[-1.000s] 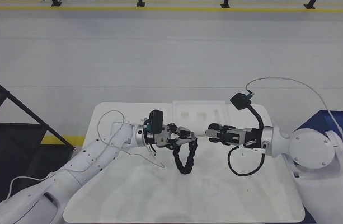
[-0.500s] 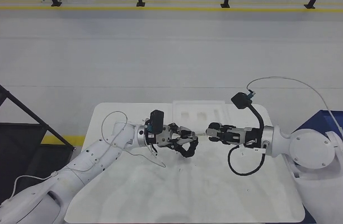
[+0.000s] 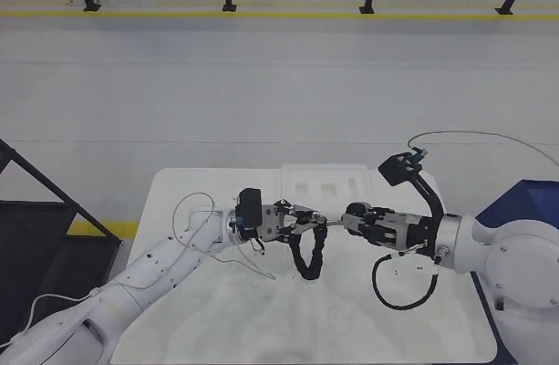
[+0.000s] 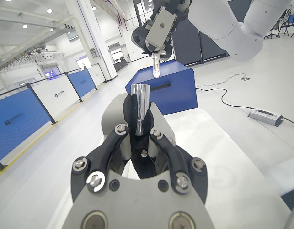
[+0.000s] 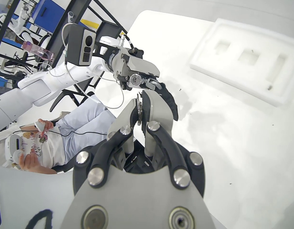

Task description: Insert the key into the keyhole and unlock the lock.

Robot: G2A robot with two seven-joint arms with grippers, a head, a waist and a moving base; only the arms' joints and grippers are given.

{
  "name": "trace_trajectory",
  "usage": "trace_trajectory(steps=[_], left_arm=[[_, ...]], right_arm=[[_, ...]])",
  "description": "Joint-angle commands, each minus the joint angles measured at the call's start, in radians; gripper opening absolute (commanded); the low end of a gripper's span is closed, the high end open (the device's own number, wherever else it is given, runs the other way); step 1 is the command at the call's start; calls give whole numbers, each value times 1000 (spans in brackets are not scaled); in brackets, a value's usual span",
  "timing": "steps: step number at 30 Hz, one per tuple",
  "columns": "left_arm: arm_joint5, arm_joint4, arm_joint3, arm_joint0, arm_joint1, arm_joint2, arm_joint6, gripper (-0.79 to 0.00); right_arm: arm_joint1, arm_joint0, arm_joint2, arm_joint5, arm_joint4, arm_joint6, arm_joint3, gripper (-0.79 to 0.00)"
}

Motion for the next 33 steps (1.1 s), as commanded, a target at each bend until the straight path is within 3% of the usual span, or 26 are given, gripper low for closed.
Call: trace_trajectory(steps=[1,16,33], left_arm=[[30,36,24,-4,-12,11,34,-785],[86,129,179,-44,-99,66,108,-785],[96,160,224,-37,-129,37,121,-785]], right_arm=[[3,-1,-16,13,-38,7,-19,-785],[7,20,-135,84,-216,-10,-29,-785],[6,38,-187,159,-298,-25,-31,-785]])
